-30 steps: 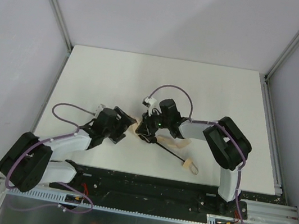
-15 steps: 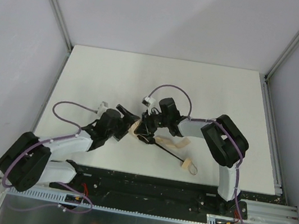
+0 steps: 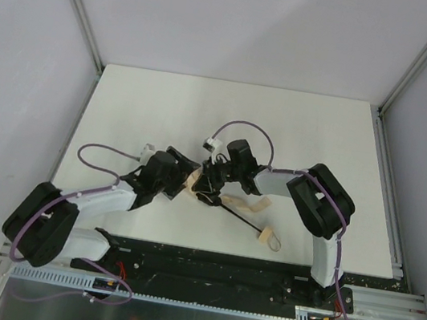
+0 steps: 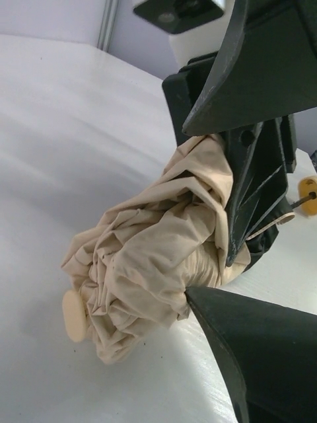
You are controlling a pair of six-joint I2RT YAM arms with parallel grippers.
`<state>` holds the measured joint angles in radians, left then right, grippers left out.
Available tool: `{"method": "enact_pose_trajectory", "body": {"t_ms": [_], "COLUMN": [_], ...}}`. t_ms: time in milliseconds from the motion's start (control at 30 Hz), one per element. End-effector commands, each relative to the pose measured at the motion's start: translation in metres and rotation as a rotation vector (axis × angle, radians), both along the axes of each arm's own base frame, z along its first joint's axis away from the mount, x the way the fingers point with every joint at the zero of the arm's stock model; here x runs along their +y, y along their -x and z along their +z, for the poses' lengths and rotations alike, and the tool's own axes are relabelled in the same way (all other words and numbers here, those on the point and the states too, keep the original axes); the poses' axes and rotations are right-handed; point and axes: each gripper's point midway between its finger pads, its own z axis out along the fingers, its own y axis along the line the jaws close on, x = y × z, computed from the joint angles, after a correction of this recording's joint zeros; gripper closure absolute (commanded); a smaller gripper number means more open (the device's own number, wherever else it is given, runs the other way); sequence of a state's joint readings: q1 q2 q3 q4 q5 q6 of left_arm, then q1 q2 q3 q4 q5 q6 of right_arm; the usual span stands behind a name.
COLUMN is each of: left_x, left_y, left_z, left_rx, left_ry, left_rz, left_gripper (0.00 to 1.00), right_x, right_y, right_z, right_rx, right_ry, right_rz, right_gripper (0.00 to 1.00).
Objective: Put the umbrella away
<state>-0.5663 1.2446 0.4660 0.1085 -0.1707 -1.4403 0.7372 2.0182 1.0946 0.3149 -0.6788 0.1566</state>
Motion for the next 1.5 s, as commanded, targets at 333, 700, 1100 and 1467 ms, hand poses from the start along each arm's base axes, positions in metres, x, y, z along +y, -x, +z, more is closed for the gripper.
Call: {"method": "enact_pose_trajectory", "body": {"t_ms": [333, 700, 1100, 1467], "left_x": [0.009, 0.007, -0.012, -0.010], "left_y": [0.026, 0.008, -0.001, -0.002], "left_z": [-0.080, -0.074, -0.024, 0.067], "left_rx": [0.251, 0.124, -0.044, -0.316], "left_ry": [-0.079, -0.095, -0.037, 0.106], "left_rz": [0.010, -0.018, -0.134, -0.131], "left_gripper": [0.09, 0.79, 1.00, 1.00], "right_x": [-0.006, 0.001, -0.025, -0.113], "right_y": [0.039, 0.056, 0.033, 0.014], "right_z": [-0.014, 0.001, 0.031, 0.120], "right_rx": [0.107, 0.075, 0.075, 0.152], "right_ry": [0.028, 0.009, 0.099, 0.095], "right_rz": [0.127, 0.188, -0.067, -0.614], "right_gripper": [1.00, 1.00, 0.26, 0.03]}}
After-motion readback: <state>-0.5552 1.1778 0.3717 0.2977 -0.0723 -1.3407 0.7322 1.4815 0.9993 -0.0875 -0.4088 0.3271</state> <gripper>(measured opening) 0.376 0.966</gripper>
